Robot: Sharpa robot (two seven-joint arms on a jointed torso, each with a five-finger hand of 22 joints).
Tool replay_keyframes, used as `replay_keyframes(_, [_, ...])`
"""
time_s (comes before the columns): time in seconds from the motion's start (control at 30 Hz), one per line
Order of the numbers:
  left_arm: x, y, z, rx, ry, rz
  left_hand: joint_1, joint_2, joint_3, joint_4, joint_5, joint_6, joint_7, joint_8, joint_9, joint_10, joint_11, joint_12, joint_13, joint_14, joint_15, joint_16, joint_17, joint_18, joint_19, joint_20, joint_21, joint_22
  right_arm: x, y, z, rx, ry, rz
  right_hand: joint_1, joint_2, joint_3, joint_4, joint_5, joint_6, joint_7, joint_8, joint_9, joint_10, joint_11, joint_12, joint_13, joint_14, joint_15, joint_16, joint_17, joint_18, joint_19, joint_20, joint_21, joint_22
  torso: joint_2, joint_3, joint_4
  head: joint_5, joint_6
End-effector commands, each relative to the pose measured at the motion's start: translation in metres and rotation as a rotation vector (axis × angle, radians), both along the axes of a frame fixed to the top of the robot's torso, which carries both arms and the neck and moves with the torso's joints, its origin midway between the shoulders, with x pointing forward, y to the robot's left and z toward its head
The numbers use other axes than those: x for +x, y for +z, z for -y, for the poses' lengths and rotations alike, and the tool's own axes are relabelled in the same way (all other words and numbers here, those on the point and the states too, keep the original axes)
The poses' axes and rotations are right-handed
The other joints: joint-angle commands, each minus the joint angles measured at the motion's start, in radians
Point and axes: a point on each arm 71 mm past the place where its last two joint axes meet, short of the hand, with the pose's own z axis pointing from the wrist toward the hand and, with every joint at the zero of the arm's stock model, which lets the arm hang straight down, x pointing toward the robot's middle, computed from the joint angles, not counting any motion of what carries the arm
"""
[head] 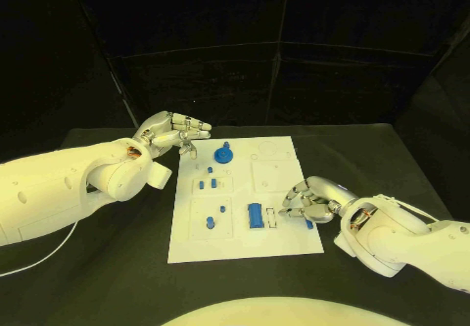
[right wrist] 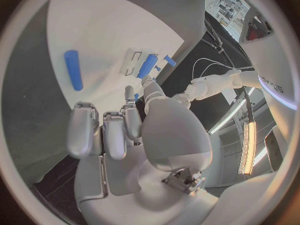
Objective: Assemble the parts on the task board
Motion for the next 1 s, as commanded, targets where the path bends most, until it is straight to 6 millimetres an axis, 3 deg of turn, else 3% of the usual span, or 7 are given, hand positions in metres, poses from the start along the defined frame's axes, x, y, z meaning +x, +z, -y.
replay_keyframes(0.03, [0.0,0.001,0.0,-0.005,-0.006,0.003,-0.001,0.006,-0.001,0.007,0.005,-0.005,0.001,-0.002,-0.001,-0.007,0.002,0.007,0.001,-0.009,0.001,0.005,-0.001,0.012,-0.004,0.001,-0.003,-0.001,0.0,0.009,0.014,0.047,-0.011,0.029,-0.016,0.0,0.003,-0.002,0.006,-0.007,0.008,-0.022,-0.013,-0.009,0.01,-0.011,-0.017,0.066,0.011,-0.005,0.079,-0.013,-0.003,0.012,-0.008,-0.012,-0.003,-0.0016,-0.0036,-0.014,0.003])
replay_keyframes(0.2, [0.0,0.001,0.0,-0.005,-0.004,0.008,-0.003,0.006,-0.002,0.008,0.005,-0.005,0.0,-0.001,-0.001,-0.009,0.002,0.009,0.002,-0.009,0.001,0.006,0.0,0.012,-0.004,0.001,-0.004,-0.002,0.0,0.013,0.041,-0.021,-0.043,0.046,-0.035,-0.002,0.0,0.005,0.006,0.026,0.004,-0.028,-0.021,-0.007,0.009,-0.01,-0.015,0.066,0.012,-0.006,0.079,-0.013,-0.002,0.018,-0.007,-0.007,-0.008,-0.0032,-0.015,-0.028,0.008])
replay_keyframes(0.43, [0.001,0.001,0.0,-0.006,-0.004,0.009,-0.003,0.006,-0.002,0.008,0.005,-0.005,0.0,-0.001,-0.001,-0.009,0.002,0.009,0.002,-0.009,0.001,0.006,0.0,0.012,-0.004,0.001,-0.004,-0.002,0.004,0.009,0.058,-0.117,-0.068,0.049,-0.057,-0.012,-0.01,0.014,0.003,0.041,0.001,-0.034,-0.027,-0.005,0.007,-0.01,-0.015,0.066,0.011,-0.007,0.078,-0.012,-0.002,0.018,-0.007,-0.007,-0.014,0.0001,-0.0287,-0.039,0.004])
replay_keyframes(0.6, [0.001,0.001,0.0,-0.006,-0.006,0.008,-0.003,0.006,-0.002,0.008,0.005,-0.005,0.0,-0.001,-0.001,-0.009,0.002,0.009,0.002,-0.009,0.001,0.006,0.0,0.012,-0.004,0.001,-0.004,-0.002,0.007,0.002,0.062,-0.199,-0.066,0.018,-0.091,-0.032,-0.034,0.03,0.016,0.055,-0.002,-0.037,-0.029,-0.008,0.005,-0.015,-0.02,0.065,0.009,-0.01,0.073,-0.012,-0.003,0.017,-0.01,-0.01,-0.017,0.0002,-0.031,-0.05,0.003])
replay_keyframes(0.7, [0.001,0.001,0.001,-0.006,-0.008,0.007,-0.003,0.006,-0.002,0.008,0.005,-0.005,0.0,-0.001,-0.001,-0.009,0.002,0.009,0.002,-0.009,0.001,0.006,0.0,0.012,-0.004,0.001,-0.004,-0.002,0.009,-0.001,0.061,-0.231,-0.064,0.002,-0.105,-0.042,-0.054,0.037,0.054,0.063,-0.005,-0.039,-0.03,-0.009,0.003,-0.018,-0.022,0.064,0.007,-0.013,0.07,-0.011,-0.004,0.016,-0.012,-0.013,-0.016,0.0001,-0.0274,-0.057,0.003])
replay_keyframes(0.87, [0.001,0.0,0.0,-0.006,-0.004,0.009,-0.003,0.006,-0.002,0.008,0.005,-0.005,0.0,-0.001,-0.001,-0.009,0.002,0.009,0.002,-0.009,0.001,0.006,0.0,0.012,-0.004,0.001,-0.004,-0.002,0.012,-0.005,0.054,-0.259,-0.053,-0.007,-0.106,-0.043,-0.058,0.039,0.059,0.064,-0.005,-0.04,-0.031,-0.009,0.002,-0.019,-0.023,0.064,0.007,-0.014,0.068,-0.011,-0.004,0.015,-0.013,-0.014,-0.015,0.0016,-0.0304,-0.052,0.004])
replay_keyframes(1.0, [0.001,0.0,-0.001,-0.006,-0.003,0.011,-0.003,0.006,-0.002,0.008,0.005,-0.005,0.0,-0.001,-0.001,-0.009,0.002,0.009,0.002,-0.009,0.001,0.006,0.0,0.012,-0.004,0.001,-0.004,-0.002,0.013,-0.008,0.049,-0.264,-0.042,-0.012,-0.104,-0.044,-0.061,0.038,0.062,0.066,-0.006,-0.04,-0.031,-0.009,0.002,-0.019,-0.022,0.064,0.006,-0.014,0.068,-0.011,-0.005,0.015,-0.013,-0.015,-0.014,0.0004,-0.0281,-0.052,0.003])
